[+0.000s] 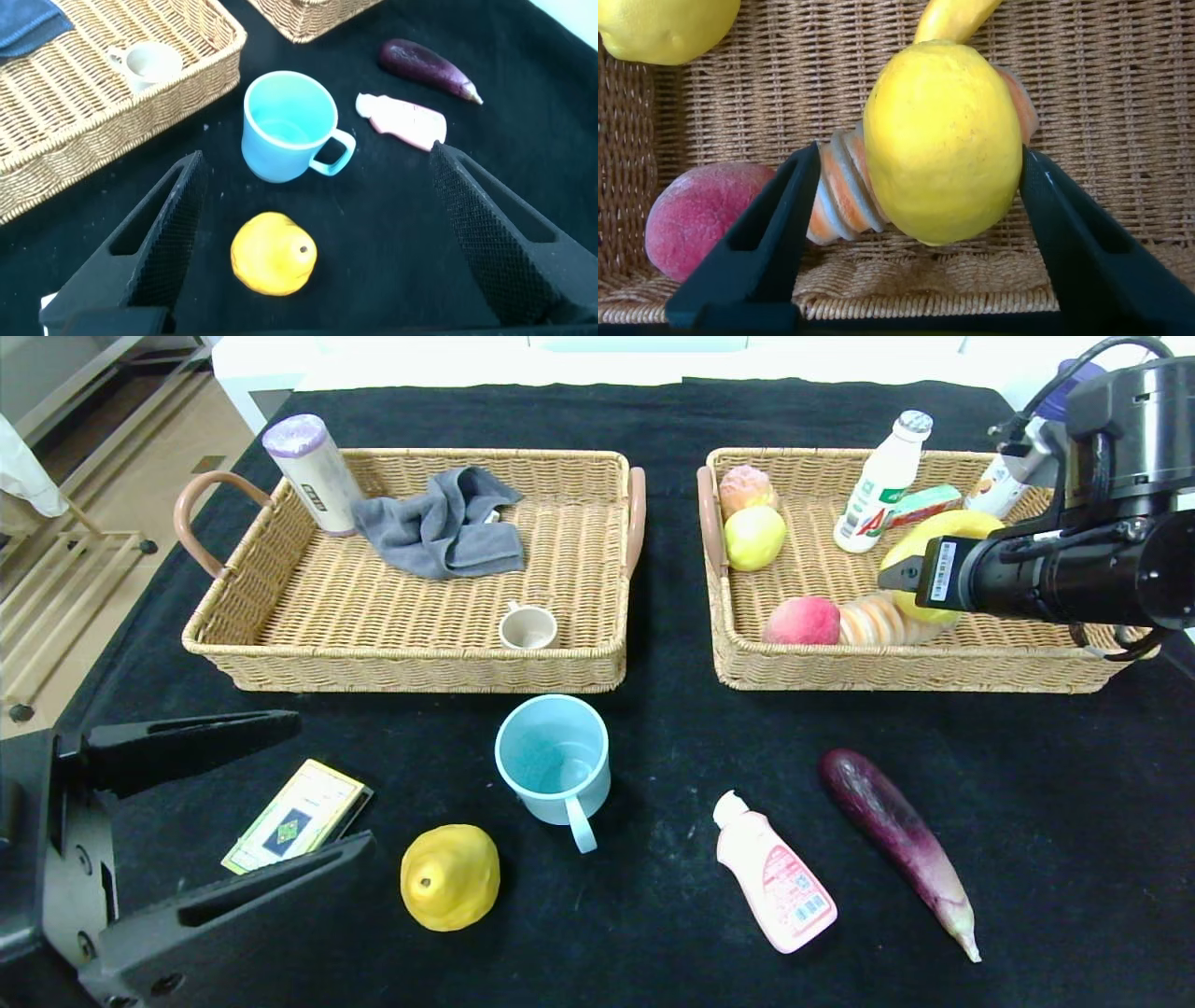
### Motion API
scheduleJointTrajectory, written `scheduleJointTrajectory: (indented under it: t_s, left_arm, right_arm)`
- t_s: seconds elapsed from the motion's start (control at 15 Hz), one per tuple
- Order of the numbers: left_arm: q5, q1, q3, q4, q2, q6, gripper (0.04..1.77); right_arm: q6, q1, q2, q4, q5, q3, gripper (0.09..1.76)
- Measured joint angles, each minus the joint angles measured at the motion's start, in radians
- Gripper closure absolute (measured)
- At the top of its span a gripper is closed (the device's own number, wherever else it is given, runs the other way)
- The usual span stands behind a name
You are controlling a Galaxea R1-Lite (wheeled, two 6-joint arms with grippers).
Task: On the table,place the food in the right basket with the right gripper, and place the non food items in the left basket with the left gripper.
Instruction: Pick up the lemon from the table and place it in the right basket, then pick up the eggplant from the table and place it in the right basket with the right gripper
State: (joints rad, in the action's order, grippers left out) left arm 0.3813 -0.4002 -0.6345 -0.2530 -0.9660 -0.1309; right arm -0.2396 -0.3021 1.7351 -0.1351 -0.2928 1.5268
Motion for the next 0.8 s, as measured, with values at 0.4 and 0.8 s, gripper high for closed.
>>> scheduleJointTrajectory:
  t_s: [0.4,0.8]
  left_arm:
    - [-0.001,0.000,0.002,-0.004,0.000,0.000,0.09]
    - [-0.001,0.000,0.002,-0.006,0.002,-0.005,0.09]
  right_arm:
    - [0.001,-0.017,-0.050,-0.044,0.001,-0.014,0.23]
    - [0.000,-0.129,-0.188,-0.242,0.000,-0.079,0.18]
